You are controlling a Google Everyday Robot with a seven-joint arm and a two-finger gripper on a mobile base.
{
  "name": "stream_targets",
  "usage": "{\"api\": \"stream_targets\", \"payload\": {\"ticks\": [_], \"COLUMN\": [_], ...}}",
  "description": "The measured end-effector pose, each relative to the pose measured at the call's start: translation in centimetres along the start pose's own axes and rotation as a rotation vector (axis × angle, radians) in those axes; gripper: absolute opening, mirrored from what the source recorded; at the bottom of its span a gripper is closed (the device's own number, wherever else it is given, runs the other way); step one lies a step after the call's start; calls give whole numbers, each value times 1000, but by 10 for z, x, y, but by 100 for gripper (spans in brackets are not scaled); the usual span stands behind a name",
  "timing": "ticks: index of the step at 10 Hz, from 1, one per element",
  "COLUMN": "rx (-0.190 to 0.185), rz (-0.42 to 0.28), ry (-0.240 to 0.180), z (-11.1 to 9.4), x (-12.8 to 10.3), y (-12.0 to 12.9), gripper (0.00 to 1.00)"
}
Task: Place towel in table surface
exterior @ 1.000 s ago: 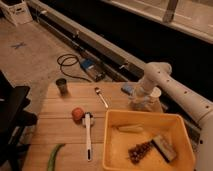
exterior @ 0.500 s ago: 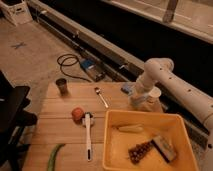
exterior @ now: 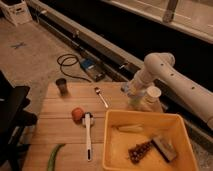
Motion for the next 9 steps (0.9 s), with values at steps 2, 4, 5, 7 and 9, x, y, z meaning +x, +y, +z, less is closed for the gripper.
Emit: {"api": "stream_targets", "payload": {"ticks": [2,4,5,7,9], "rx": [-18,-51,-66,-111,-127], "rz": [-42,-88,-100,-135,-169], "ry": [-26,-71,-87,-119,-139], "z": [1,4,6,15,22], "x": [-24,-48,-54,-70,-87], "y": [3,7,10,17,17], "gripper": [0,0,0,0,0]}}
